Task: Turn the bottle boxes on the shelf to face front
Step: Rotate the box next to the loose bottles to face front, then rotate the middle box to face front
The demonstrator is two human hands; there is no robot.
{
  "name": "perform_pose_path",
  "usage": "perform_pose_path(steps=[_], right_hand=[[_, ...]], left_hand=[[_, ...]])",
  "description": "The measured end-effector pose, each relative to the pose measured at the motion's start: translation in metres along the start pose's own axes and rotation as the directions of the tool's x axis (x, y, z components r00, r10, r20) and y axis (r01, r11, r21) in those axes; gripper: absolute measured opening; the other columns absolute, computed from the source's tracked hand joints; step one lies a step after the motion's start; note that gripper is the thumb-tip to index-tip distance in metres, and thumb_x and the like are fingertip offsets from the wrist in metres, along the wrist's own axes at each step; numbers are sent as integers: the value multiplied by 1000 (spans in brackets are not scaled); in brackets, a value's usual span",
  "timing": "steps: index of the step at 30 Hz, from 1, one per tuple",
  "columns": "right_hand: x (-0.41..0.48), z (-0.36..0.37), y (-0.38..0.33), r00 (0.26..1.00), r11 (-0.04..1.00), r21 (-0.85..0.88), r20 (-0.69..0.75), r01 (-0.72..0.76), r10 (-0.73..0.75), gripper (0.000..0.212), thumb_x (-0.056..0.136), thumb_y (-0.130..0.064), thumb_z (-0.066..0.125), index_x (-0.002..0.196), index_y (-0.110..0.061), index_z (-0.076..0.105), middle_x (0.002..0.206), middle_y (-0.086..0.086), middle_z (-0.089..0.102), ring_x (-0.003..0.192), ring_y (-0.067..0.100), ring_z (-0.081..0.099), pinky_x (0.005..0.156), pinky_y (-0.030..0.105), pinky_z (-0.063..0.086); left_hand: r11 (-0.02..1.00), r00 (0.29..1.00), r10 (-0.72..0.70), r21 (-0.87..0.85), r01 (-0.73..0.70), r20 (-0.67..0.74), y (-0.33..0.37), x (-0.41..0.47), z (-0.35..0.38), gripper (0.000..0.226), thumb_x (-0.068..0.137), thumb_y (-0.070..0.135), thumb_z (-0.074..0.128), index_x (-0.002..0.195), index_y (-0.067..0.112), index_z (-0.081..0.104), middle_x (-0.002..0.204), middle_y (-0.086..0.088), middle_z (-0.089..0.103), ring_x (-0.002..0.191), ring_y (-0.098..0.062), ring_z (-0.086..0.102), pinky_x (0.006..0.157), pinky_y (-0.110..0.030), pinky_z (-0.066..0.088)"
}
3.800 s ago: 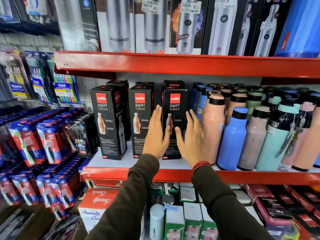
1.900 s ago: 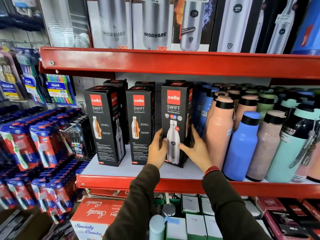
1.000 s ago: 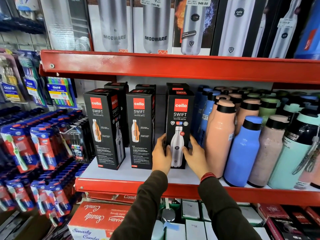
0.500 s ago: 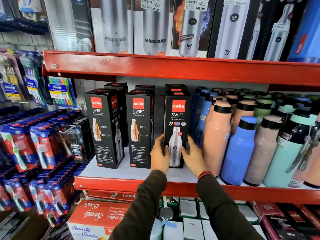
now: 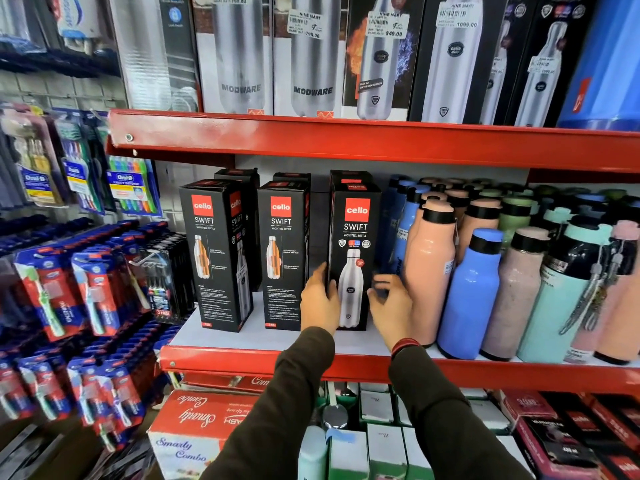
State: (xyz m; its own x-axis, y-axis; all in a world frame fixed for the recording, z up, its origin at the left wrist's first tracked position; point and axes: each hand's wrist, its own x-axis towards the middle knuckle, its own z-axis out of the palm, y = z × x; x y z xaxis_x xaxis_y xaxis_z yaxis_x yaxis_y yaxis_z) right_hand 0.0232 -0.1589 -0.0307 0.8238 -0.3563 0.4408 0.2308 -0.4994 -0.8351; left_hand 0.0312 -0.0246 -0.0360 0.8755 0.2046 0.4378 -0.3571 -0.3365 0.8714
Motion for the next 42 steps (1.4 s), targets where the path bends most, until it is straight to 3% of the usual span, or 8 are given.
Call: perform_pose_path(steps=[4,10,15,17,23,27,36,42], right_hand=[[-16,-4,-10,993,994,66,-84,87,-81,18,85,-6,66,101,-12,61,96,9,64,90,24,61,81,35,52],[-38,9,-33,979,960,193,-19,204,-204,19,89,-12,65,104,-23,62,102,-1,66,84,12,63,73,14,51],[-46,33,-44,968,960,239,165,149,-191,36,93,-13,60,129,-15,60,124,-2,63,100,6,60,76,-5,39],[-46,44,-45,956,964,238,237,117,-174,39,96,-12,56,135,-13,54,134,0,59,109,7,58,78,-7,38],[-43,79,-49,938,985,153,322,84,-130,43,100,-7,44,143,-11,44,137,8,58,120,9,54,90,5,35],[-42,97,-48,936,995,73,342,68,-89,46,100,-7,41,145,-12,41,133,12,60,121,22,58,96,19,38],[-52,111,-50,966,984,179,255,-1,-45,57,89,-2,59,142,-15,44,126,-1,62,120,19,60,104,29,46],[-52,111,-54,981,980,200,192,1,-40,68,66,-28,86,125,-28,52,113,-6,70,106,9,66,95,35,55]], left_hand=[[988,987,147,-41,-150,-69,12,-14,-16,42,100,10,47,142,18,49,139,-3,57,124,-17,58,109,-34,46],[935,901,352,43,-353,-255,16,-19,-44,42,98,2,45,138,14,51,136,-3,55,130,-15,50,112,-32,39],[965,902,261,59,-257,-343,2,-8,-70,51,97,0,45,147,8,40,147,-10,43,137,-14,39,111,-6,21],[977,919,213,49,-209,-331,-5,-2,-77,52,98,0,45,149,6,36,151,-12,40,142,-18,36,114,-9,19],[999,978,10,-32,-17,-209,-33,16,-92,46,104,8,39,149,4,38,152,-13,45,143,-25,41,106,-11,25],[998,985,-65,-29,61,-159,-50,25,-97,40,104,14,43,142,7,51,131,-16,64,120,-26,60,87,-10,34],[988,990,-71,-146,53,-120,-55,30,-106,31,99,17,54,128,11,65,106,3,69,84,22,62,75,7,40],[936,988,-115,-344,74,-102,-52,19,-107,45,85,37,45,114,21,75,114,6,75,111,-9,69,100,-36,54]])
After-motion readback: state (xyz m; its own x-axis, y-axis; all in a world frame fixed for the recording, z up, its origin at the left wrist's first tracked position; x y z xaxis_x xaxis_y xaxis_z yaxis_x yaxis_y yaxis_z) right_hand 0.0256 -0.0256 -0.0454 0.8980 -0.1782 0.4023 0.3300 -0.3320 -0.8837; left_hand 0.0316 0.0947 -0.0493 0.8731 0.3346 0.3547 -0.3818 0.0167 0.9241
